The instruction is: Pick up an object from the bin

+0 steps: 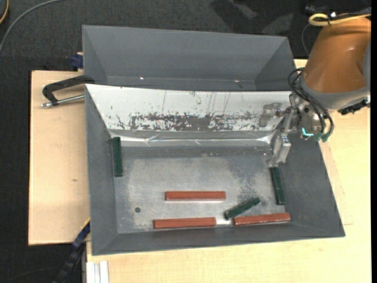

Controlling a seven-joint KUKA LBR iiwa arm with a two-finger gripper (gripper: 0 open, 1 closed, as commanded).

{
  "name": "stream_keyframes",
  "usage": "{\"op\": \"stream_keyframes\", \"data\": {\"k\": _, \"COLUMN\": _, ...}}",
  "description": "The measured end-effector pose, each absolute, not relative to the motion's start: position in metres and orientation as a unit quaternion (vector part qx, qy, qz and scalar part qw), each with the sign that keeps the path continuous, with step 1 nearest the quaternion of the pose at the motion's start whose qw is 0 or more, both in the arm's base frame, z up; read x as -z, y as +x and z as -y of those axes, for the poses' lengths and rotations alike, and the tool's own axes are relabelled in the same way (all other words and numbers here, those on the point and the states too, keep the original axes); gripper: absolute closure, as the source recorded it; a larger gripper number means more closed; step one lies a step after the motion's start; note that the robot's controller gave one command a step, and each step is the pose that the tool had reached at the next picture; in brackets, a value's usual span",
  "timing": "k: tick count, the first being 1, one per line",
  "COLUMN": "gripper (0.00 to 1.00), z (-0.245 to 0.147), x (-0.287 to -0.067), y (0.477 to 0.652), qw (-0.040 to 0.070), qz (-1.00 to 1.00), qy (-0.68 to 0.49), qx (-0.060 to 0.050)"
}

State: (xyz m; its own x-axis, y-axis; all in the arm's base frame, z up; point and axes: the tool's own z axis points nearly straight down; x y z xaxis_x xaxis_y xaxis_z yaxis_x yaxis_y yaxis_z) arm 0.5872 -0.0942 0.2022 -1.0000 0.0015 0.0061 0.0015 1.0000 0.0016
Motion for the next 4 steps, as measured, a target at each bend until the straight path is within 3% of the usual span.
{"op": "stream_keyframes", "data": {"k": 1, "gripper": 0.00, "z": 0.054, "x": -0.109, "y": 0.545, "qw": 0.002, "qz": 0.989, "qy": 0.148, "qx": 0.001}}
{"op": "stream_keyframes", "data": {"k": 2, "gripper": 0.00, "z": -0.006, "x": -0.081, "y": 0.493, "qw": 0.003, "qz": 0.992, "qy": 0.128, "qx": 0.003}}
{"op": "stream_keyframes", "data": {"k": 3, "gripper": 0.00, "z": -0.045, "x": -0.070, "y": 0.539, "qw": -0.005, "qz": 0.990, "qy": 0.143, "qx": 0.002}}
{"op": "stream_keyframes", "data": {"k": 4, "gripper": 1.00, "z": -0.042, "x": -0.071, "y": 0.537, "qw": -0.003, "qz": 0.990, "qy": 0.141, "qx": 0.000}}
